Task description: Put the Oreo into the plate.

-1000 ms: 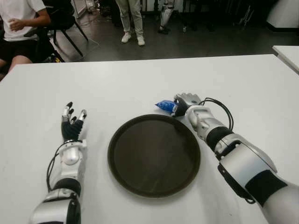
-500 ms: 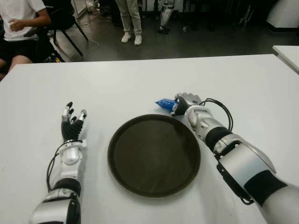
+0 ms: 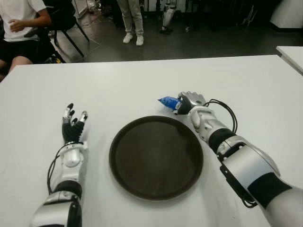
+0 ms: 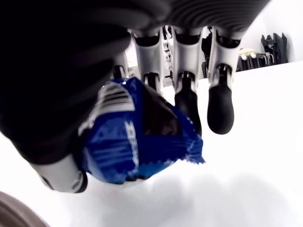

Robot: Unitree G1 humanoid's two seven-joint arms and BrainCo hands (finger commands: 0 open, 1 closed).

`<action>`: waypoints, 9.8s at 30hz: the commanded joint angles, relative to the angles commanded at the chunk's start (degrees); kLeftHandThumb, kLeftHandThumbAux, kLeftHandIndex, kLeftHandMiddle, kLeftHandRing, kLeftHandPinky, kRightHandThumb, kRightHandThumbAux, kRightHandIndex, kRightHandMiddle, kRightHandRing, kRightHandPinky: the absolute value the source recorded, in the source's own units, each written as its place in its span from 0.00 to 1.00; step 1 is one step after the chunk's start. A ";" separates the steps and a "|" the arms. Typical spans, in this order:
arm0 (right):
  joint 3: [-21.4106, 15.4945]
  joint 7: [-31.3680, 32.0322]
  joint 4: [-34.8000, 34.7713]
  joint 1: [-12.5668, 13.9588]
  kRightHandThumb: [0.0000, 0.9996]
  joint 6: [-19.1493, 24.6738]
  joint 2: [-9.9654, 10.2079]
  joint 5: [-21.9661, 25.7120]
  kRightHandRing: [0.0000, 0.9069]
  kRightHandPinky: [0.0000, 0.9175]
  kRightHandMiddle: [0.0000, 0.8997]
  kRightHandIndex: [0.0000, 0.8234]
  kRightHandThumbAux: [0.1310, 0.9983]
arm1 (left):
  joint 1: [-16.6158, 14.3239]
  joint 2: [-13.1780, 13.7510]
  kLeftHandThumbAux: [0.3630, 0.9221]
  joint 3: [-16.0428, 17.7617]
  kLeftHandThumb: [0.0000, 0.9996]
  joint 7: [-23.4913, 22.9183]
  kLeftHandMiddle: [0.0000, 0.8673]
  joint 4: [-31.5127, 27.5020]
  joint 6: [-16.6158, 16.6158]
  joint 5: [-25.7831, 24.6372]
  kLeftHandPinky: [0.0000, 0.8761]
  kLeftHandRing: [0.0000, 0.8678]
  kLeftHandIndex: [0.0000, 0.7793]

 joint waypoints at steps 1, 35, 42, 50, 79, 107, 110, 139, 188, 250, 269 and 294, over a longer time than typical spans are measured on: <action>-0.13 -0.36 -0.12 -0.14 0.71 -0.38 -0.22 0.08 0.72 0.72 0.72 0.53 0.68 | -0.03 0.05 0.44 0.01 0.37 0.05 0.00 0.08 0.02 0.04 0.00 0.00 0.00; -7.57 -5.87 -6.06 1.75 0.70 -18.09 -4.41 7.86 0.80 0.76 0.82 0.53 0.69 | -1.85 1.58 0.48 0.08 0.39 2.70 0.02 3.22 3.36 0.99 0.00 0.00 0.01; -8.48 -3.50 -9.51 3.59 0.70 -22.62 -4.78 9.83 0.81 0.76 0.84 0.53 0.69 | -3.32 3.01 0.48 0.37 0.40 4.58 0.03 6.29 5.95 1.25 0.00 0.00 0.02; -8.07 -3.03 -14.82 6.02 0.70 -24.84 -5.49 9.50 0.83 0.80 0.85 0.53 0.69 | -4.20 3.62 0.48 0.45 0.39 6.41 0.03 7.10 6.96 1.31 0.02 0.02 0.03; -6.21 9.17 -23.95 12.94 0.70 -29.00 -8.32 9.46 0.84 0.80 0.86 0.53 0.69 | -5.07 6.18 0.46 2.50 0.38 6.90 0.03 8.50 8.76 0.48 0.06 0.04 0.03; -1.12 10.22 -23.83 16.16 0.70 -35.82 -9.80 5.98 0.82 0.77 0.84 0.53 0.69 | -5.55 6.18 0.49 1.48 0.40 10.47 0.05 8.86 9.86 2.63 0.08 0.05 0.03; -0.61 10.70 -24.13 16.56 0.70 -35.66 -9.96 5.44 0.83 0.77 0.84 0.53 0.69 | -5.62 6.13 0.50 1.35 0.40 10.61 0.04 8.80 9.77 2.69 0.07 0.05 0.03; 1.59 12.49 -25.08 16.64 0.70 -32.98 -10.50 1.72 0.84 0.79 0.85 0.53 0.69 | -5.79 6.00 0.48 1.83 0.40 9.67 0.02 9.08 10.06 1.88 0.06 0.03 0.03; 1.54 10.57 -27.60 18.94 0.70 -35.31 -10.52 2.02 0.84 0.81 0.85 0.53 0.70 | -6.15 6.28 0.50 1.82 0.39 10.00 0.03 9.51 10.45 2.62 0.06 0.03 0.02; 1.41 1.92 -27.17 19.24 0.71 -45.11 -10.87 -0.23 0.90 0.90 0.89 0.52 0.69 | -6.11 6.74 0.50 1.35 0.39 10.31 0.04 9.57 10.59 2.86 0.09 0.05 0.03; 0.04 5.59 -27.23 20.05 0.02 -44.25 -9.85 2.94 0.10 0.12 0.08 0.01 0.49 | -5.94 6.53 0.49 1.31 0.38 10.09 0.03 9.40 10.30 2.69 0.08 0.04 0.02; 0.57 1.70 -22.06 18.06 0.00 -47.23 -8.51 2.04 0.02 0.04 0.00 0.00 0.36 | -6.07 6.85 0.52 1.15 0.37 10.78 0.03 9.60 11.00 3.19 0.06 0.04 0.02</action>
